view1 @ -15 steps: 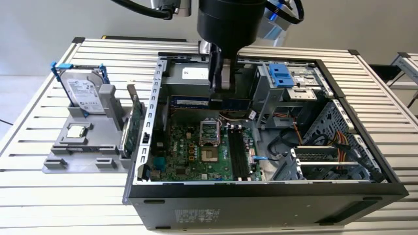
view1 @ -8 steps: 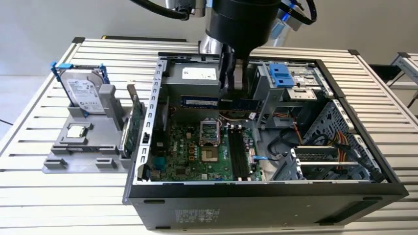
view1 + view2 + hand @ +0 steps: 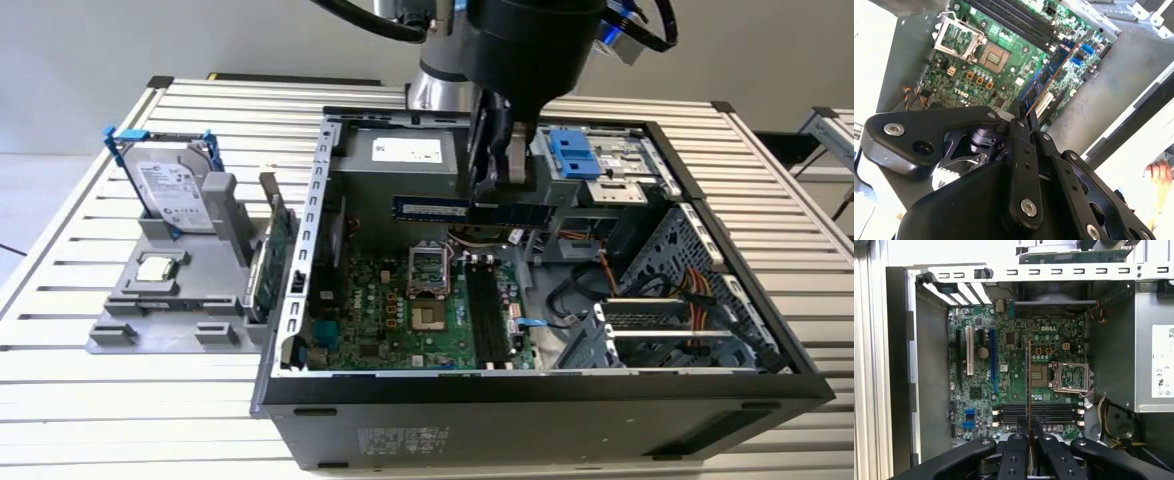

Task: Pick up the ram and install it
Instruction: 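Pick up the ram and move it above insertion slot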

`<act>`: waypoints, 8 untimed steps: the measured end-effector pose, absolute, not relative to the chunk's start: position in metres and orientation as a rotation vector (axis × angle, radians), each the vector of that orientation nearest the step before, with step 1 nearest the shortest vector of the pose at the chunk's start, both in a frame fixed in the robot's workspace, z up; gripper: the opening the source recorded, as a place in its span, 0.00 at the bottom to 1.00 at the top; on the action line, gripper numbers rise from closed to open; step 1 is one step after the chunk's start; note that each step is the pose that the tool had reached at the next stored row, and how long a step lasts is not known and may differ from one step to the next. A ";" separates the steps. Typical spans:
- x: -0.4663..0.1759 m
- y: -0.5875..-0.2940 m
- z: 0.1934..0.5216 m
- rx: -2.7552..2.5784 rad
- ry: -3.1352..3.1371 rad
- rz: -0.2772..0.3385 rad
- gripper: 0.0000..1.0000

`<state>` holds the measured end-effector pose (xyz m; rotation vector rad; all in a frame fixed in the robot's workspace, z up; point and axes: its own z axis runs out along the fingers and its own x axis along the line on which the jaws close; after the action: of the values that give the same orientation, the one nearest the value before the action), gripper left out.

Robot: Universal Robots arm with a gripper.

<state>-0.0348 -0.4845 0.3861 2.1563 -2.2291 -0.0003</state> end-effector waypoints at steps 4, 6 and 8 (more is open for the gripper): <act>-0.026 -0.485 0.386 2.156 -2.229 -0.001 0.00; -0.021 -0.485 0.386 2.156 -2.229 -0.001 0.00; -0.017 -0.485 0.386 2.156 -2.229 -0.001 0.00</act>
<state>-0.0165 -0.4845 0.3861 2.1559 -2.2288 -0.0012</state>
